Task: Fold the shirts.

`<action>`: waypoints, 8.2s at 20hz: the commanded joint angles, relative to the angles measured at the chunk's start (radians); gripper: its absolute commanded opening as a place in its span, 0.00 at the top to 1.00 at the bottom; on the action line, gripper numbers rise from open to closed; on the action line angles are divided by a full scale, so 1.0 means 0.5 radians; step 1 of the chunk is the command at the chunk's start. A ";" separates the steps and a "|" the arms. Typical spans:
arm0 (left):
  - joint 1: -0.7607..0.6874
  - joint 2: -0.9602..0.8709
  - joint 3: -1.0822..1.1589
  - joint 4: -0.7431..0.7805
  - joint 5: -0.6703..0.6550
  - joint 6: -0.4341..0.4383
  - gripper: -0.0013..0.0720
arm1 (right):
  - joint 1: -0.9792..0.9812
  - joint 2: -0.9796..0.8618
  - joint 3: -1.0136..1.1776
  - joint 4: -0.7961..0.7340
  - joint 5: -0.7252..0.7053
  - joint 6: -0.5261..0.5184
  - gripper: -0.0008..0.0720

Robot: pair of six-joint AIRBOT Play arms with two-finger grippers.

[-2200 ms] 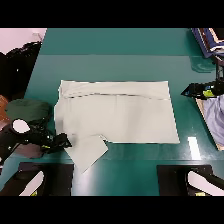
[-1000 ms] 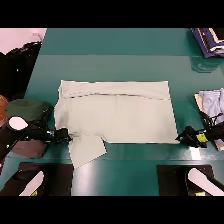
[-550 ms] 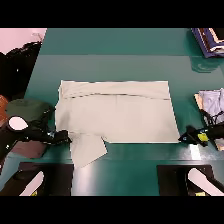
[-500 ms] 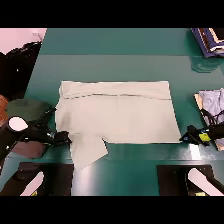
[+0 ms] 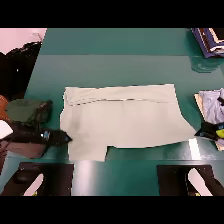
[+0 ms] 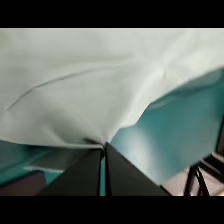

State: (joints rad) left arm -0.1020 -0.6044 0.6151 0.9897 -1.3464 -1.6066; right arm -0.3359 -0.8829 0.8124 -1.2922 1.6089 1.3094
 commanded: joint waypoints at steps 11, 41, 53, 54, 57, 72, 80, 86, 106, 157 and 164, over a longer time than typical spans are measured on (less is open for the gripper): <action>0.006 -1.603 1.273 0.311 0.797 0.192 0.95 | 0.501 -1.437 1.427 0.010 -0.219 0.245 0.97; -0.017 -1.895 1.714 0.188 0.522 0.243 0.95 | 0.290 -2.042 1.365 0.890 -0.283 -0.201 0.39; -0.652 -2.374 2.065 0.089 0.668 0.333 0.95 | 0.554 -1.527 1.646 1.029 -0.219 -0.055 0.97; -0.694 -2.449 2.141 0.060 0.669 0.333 0.95 | 0.597 -1.474 1.765 1.029 -0.212 0.008 0.97; -0.804 -2.658 2.354 -0.056 0.665 0.332 0.95 | 0.740 -1.427 2.119 1.028 -0.146 0.157 0.97; -0.681 -2.683 2.435 0.072 0.494 0.318 0.95 | 1.452 -1.469 2.426 1.029 -0.462 0.148 0.97; 0.076 -2.040 2.437 0.372 0.388 0.335 0.95 | 1.994 -1.830 2.427 1.312 -1.036 -0.211 0.97; 0.494 -1.702 2.436 0.370 0.341 0.334 0.95 | 2.415 -2.240 2.427 1.514 -1.561 -0.700 0.28; 0.540 -1.675 2.432 0.249 0.113 0.402 0.95 | 1.477 -2.196 1.568 1.450 -0.915 0.070 0.15; -0.335 -1.675 2.432 0.240 0.221 0.491 0.95 | -0.789 -1.006 2.142 0.658 -0.200 -0.053 0.97; -0.335 -1.675 2.432 0.240 0.158 0.492 0.95 | -1.109 -0.593 1.447 0.334 -0.195 -0.053 0.97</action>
State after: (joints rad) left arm -0.2691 -1.4425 1.8313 1.1099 -1.2526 -1.3617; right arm -0.8242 -1.2495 1.6691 -1.0679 1.4868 1.2835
